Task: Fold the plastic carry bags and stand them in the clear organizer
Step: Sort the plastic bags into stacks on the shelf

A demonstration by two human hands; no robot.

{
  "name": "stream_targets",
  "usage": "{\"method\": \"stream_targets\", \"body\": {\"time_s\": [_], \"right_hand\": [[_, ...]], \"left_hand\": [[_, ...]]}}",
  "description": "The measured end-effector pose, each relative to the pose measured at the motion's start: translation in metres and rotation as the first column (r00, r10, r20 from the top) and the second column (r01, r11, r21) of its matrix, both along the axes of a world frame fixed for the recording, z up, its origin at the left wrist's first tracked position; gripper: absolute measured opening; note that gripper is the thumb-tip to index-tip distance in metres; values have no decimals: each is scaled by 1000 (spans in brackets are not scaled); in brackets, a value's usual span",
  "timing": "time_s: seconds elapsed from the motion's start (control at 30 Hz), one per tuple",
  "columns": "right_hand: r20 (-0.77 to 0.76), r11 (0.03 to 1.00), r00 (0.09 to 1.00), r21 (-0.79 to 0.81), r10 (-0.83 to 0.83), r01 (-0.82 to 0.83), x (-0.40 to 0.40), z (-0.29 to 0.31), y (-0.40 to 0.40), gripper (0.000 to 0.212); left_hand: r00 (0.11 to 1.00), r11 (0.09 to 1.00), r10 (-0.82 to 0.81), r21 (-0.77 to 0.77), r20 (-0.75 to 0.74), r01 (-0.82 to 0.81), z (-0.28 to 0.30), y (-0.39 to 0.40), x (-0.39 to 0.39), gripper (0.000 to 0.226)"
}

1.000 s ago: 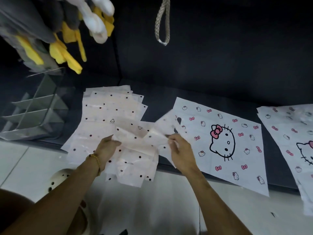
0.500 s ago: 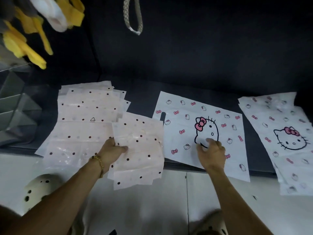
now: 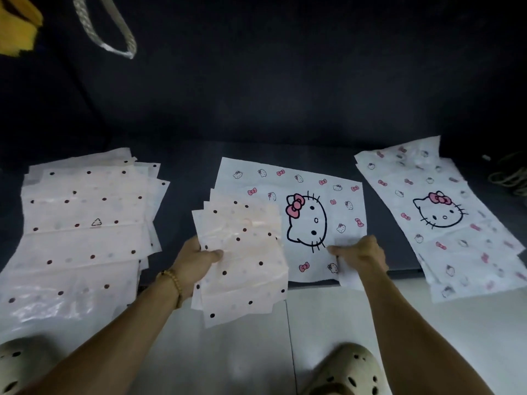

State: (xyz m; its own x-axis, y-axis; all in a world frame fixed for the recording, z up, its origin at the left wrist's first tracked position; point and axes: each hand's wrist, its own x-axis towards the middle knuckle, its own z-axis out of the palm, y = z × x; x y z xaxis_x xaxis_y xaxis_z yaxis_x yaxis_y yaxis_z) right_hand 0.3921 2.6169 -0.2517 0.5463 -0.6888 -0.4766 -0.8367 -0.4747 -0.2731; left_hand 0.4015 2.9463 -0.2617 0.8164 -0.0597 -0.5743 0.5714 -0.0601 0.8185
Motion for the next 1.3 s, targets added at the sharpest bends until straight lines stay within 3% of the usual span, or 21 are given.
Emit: {"method": "stream_targets", "body": {"time_s": [0.1, 0.17, 0.27, 0.33, 0.4, 0.47, 0.53, 0.6, 0.67, 0.77, 0.83, 0.9, 0.97, 1.1, 1.2, 1.3], "right_hand": [[-33, 999, 999, -19, 34, -35, 7, -1, 1, 72], [-16, 998, 1000, -67, 4, -5, 12, -1, 2, 79], [138, 993, 984, 55, -116, 109, 13, -4, -11, 95], [222, 977, 960, 170, -168, 132, 14, -7, -23, 86], [317, 962, 934, 261, -165, 82, 17, -7, -30, 67], [376, 962, 925, 268, -54, -53, 20, -7, -36, 49], [424, 948, 905, 281, 21, -153, 25, -3, -42, 51], [557, 930, 828, 336, -67, -151, 30, 8, -57, 54], [664, 898, 679, 440, -312, -17, 31, 23, -83, 57], [694, 789, 382, 578, -610, 211, 22, 37, -134, 58], [673, 732, 294, 588, -679, 343, 9, 34, -164, 57], [631, 703, 323, 561, -705, 438, -3, 25, -181, 58], [605, 758, 462, 465, -649, 457, -12, 11, -185, 61], [512, 898, 738, 278, -439, 342, -19, -11, -173, 59], [466, 919, 793, 147, -391, 367, -22, -14, -160, 63], [430, 880, 848, -207, -310, 427, -24, -4, -126, 65]], "left_hand": [[999, 999, -38, 7, 4, 38, 0, -19, 2, 29], [998, 998, -65, 16, -3, 65, -1, -32, 3, 28], [997, 997, -80, 20, -16, 81, -3, -50, 5, 28], [996, 996, -83, 36, -15, 84, -6, -60, 6, 28], [995, 994, -94, 59, -15, 94, -9, -71, 8, 27], [995, 992, -103, 75, -8, 103, -13, -81, 12, 26], [995, 992, -99, 78, 0, 98, -18, -92, 17, 26], [996, 994, -95, 63, 1, 94, -21, -107, 23, 26], [994, 991, -114, 71, 0, 113, -23, -128, 32, 26], [990, 989, -140, 56, 22, 139, -24, -164, 42, 23], [987, 987, -156, 47, 40, 154, -23, -188, 46, 25], [983, 984, -175, 35, 48, 174, -24, -206, 47, 26], [981, 982, -187, 38, 59, 185, -27, -218, 46, 26], [980, 983, -184, 29, 76, 182, -30, -221, 45, 27], [982, 988, -156, 6, 110, 157, -26, -213, 44, 39], [982, 994, -95, -40, 165, 103, -18, -200, 45, 47]]}}
